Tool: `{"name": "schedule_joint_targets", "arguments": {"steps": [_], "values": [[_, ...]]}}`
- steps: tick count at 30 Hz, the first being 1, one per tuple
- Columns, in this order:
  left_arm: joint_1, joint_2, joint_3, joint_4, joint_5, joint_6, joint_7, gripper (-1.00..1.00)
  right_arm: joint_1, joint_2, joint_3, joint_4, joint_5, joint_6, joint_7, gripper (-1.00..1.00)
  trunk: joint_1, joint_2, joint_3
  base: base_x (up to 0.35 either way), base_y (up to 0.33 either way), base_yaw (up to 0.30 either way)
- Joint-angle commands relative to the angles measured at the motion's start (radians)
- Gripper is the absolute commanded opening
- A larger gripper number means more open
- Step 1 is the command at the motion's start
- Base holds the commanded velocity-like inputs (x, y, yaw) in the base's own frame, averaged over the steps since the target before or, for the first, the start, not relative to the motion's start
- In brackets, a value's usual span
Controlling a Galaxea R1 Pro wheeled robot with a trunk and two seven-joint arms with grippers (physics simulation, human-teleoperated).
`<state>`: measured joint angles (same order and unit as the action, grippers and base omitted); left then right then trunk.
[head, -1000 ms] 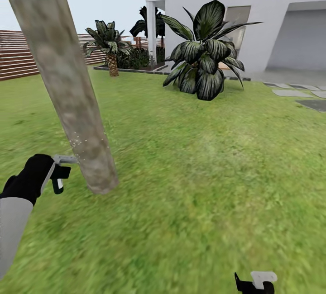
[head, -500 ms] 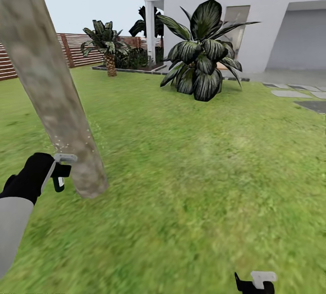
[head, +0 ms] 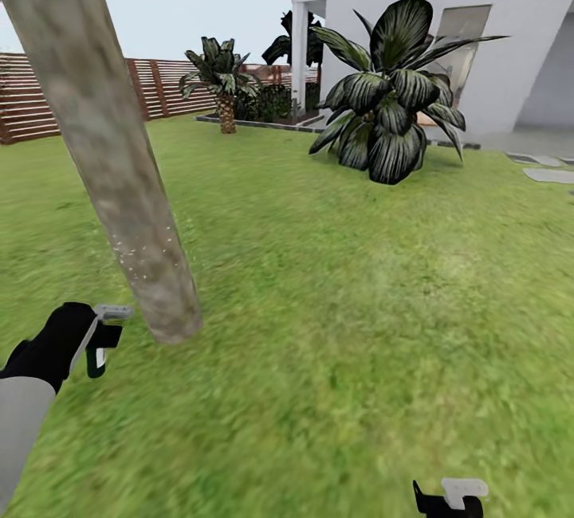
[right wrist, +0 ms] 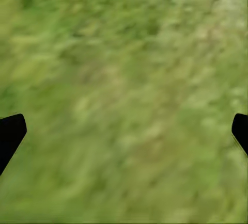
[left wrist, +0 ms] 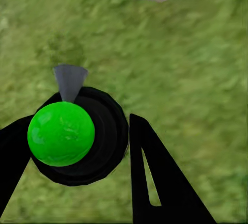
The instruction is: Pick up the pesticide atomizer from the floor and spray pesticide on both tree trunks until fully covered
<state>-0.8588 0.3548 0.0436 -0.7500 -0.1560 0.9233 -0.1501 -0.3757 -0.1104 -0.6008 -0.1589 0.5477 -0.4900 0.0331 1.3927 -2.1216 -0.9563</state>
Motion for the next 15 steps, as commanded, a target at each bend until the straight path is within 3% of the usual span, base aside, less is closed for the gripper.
{"name": "schedule_joint_targets", "arguments": {"steps": [1,4,6,11,15], "values": [[0.000,-0.001,0.012,0.009,-0.012,-0.030,-0.007,-1.00,0.000,0.000,-0.008,0.001,0.006,-0.004,0.004,1.00,0.000,0.000,-0.001,0.274,-0.154,0.111],[0.000,-0.002,0.061,0.017,-0.012,-0.062,-0.005,-1.00,0.000,0.000,-0.009,0.001,0.006,-0.004,0.004,1.00,0.000,0.000,-0.001,0.286,-0.138,0.034],[0.000,-0.003,0.073,0.051,-0.012,-0.070,-0.005,-1.00,-0.001,0.000,-0.009,0.001,0.006,-0.004,0.004,1.00,0.000,0.000,-0.001,0.291,-0.133,0.006],[0.000,-0.009,0.077,0.080,-0.013,-0.073,-0.005,-1.00,-0.001,0.000,-0.008,0.001,0.006,-0.004,0.004,1.00,0.000,0.000,-0.001,0.192,-0.196,0.013],[0.000,-0.014,0.077,0.080,-0.016,-0.073,-0.005,-1.00,0.000,0.000,-0.008,0.001,0.006,-0.004,0.004,1.00,0.000,0.000,-0.001,0.012,-0.269,0.201]]}}
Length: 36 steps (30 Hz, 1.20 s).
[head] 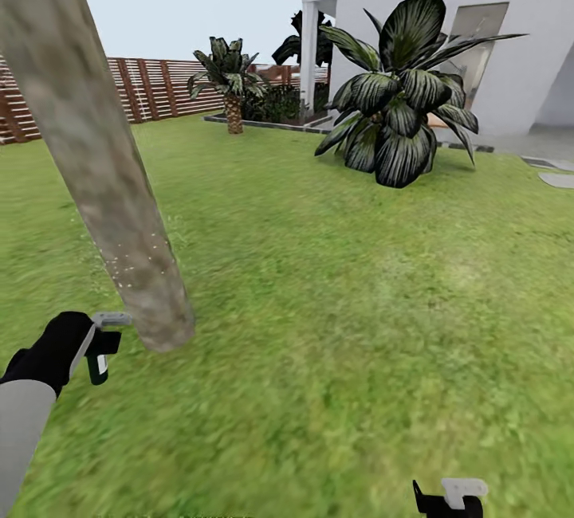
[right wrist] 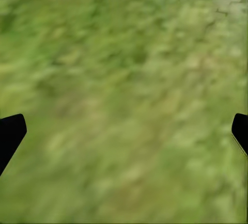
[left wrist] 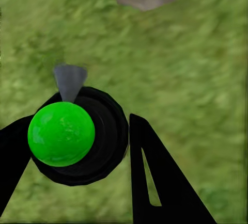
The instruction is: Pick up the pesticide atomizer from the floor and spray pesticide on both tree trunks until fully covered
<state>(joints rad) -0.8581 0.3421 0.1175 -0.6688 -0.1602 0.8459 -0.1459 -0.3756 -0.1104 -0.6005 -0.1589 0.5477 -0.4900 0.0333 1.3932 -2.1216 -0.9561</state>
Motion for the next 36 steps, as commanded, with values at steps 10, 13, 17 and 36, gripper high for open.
{"name": "schedule_joint_targets", "arguments": {"steps": [10,13,17,36], "values": [[-0.001,-0.003,0.000,-0.010,-0.010,0.004,-0.008,-1.00,-0.001,0.000,-0.008,0.001,0.006,-0.004,0.003,1.00,0.000,0.000,-0.001,0.047,-0.275,0.265],[-0.001,-0.025,-0.001,-0.009,-0.015,0.003,-0.007,-1.00,0.000,0.000,-0.009,0.001,0.006,-0.004,0.003,1.00,0.000,0.000,-0.001,0.116,-0.275,0.045],[-0.001,-0.034,-0.001,-0.012,-0.015,0.004,0.016,-1.00,0.000,-0.001,-0.010,0.001,0.006,-0.004,0.001,1.00,0.000,0.000,-0.001,0.035,-0.275,0.005],[0.000,-0.034,0.005,-0.003,-0.008,0.005,0.020,-1.00,-0.001,0.000,-0.008,0.001,0.007,-0.004,0.002,1.00,0.000,0.000,-0.001,0.084,-0.264,0.087]]}}
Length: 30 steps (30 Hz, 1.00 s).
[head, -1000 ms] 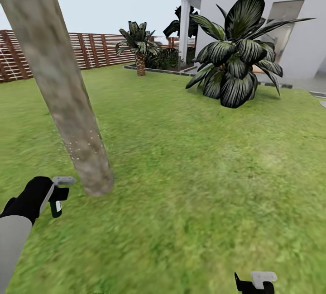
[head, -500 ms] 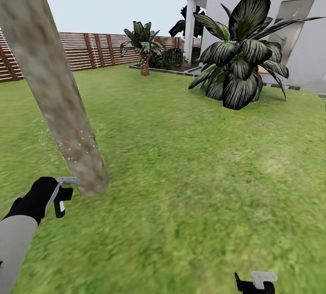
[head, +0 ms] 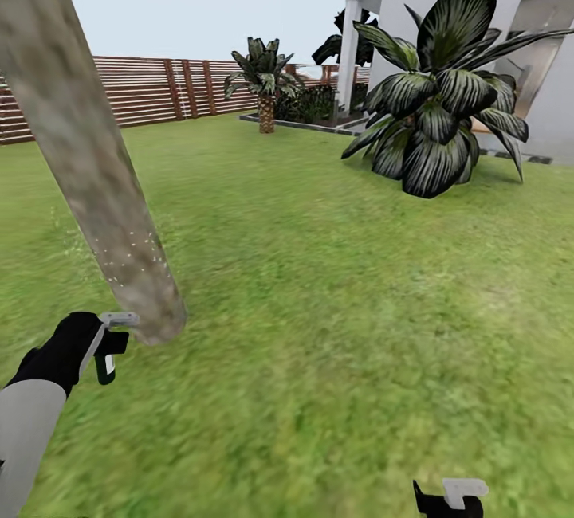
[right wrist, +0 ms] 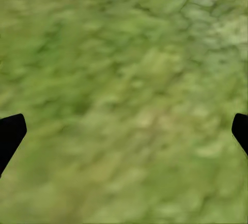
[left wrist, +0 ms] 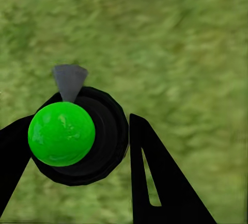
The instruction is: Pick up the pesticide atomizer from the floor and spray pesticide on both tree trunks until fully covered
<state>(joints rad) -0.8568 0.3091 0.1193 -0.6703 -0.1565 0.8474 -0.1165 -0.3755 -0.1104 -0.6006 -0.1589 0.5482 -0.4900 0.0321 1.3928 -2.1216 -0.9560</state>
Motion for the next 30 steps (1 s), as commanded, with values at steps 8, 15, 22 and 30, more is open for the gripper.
{"name": "schedule_joint_targets", "arguments": {"steps": [8,15,22,30], "values": [[-0.001,-0.001,0.003,-0.007,-0.011,0.004,-0.010,-1.00,-0.001,0.000,-0.008,0.001,0.006,-0.004,0.003,1.00,0.000,0.000,-0.001,0.229,-0.207,0.129],[-0.002,-0.001,0.003,-0.017,-0.013,0.008,-0.011,-1.00,-0.001,0.000,-0.009,0.001,0.006,-0.004,0.003,1.00,0.000,0.000,-0.001,0.171,-0.231,0.002],[-0.013,-0.001,0.001,-0.017,-0.018,0.017,-0.013,-1.00,-0.001,0.000,-0.008,0.001,0.006,-0.004,0.003,1.00,0.000,0.000,-0.001,0.009,-0.275,0.193],[-0.024,-0.005,0.001,-0.019,-0.017,0.045,-0.013,-1.00,-0.001,0.000,-0.008,0.001,0.006,-0.004,0.003,1.00,0.000,0.000,-0.001,0.080,-0.278,0.276]]}}
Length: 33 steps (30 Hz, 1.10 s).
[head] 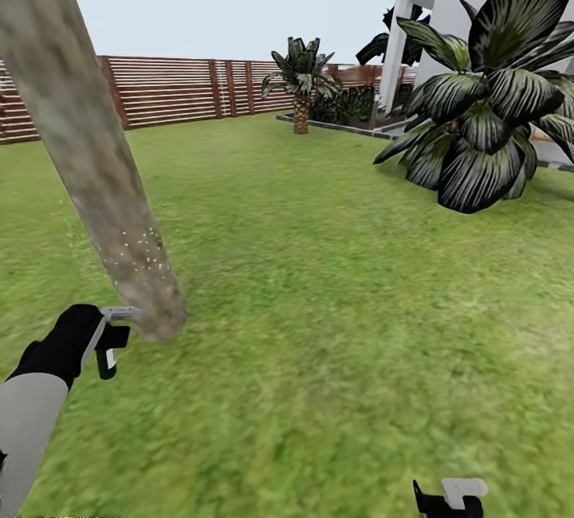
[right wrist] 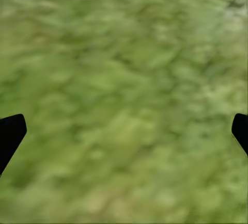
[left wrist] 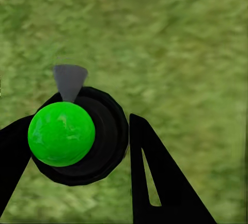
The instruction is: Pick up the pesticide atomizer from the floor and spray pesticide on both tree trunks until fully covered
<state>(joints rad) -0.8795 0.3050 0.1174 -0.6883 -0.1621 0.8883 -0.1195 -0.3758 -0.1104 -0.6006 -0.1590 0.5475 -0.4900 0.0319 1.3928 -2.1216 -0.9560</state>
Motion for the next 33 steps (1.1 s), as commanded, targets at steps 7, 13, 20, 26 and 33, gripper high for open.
{"name": "schedule_joint_targets", "arguments": {"steps": [7,13,20,26,33], "values": [[-0.018,-0.013,-0.002,-0.005,-0.014,0.006,-0.009,-1.00,-0.001,0.000,-0.009,0.001,0.006,-0.004,0.003,1.00,0.000,0.000,-0.001,0.199,-0.280,0.277],[-0.019,-0.013,-0.001,-0.006,-0.014,0.006,-0.009,-1.00,0.000,0.000,-0.009,0.001,0.006,-0.004,0.003,1.00,0.000,0.000,-0.001,0.246,-0.235,0.277],[-0.018,-0.014,-0.001,-0.007,-0.014,0.005,-0.009,-1.00,-0.001,0.000,-0.009,0.001,0.006,-0.004,0.003,1.00,0.000,0.000,-0.001,0.334,-0.016,0.080],[-0.019,-0.015,-0.005,-0.015,-0.012,0.008,-0.011,-1.00,0.000,0.000,-0.008,0.001,0.006,-0.004,0.003,1.00,0.000,0.000,-0.001,0.231,0.050,0.120],[-0.071,0.010,-0.005,-0.080,-0.016,0.099,-0.014,-1.00,-0.001,0.000,-0.009,0.001,0.006,-0.004,0.003,1.00,0.000,0.000,-0.001,0.005,0.001,0.240]]}}
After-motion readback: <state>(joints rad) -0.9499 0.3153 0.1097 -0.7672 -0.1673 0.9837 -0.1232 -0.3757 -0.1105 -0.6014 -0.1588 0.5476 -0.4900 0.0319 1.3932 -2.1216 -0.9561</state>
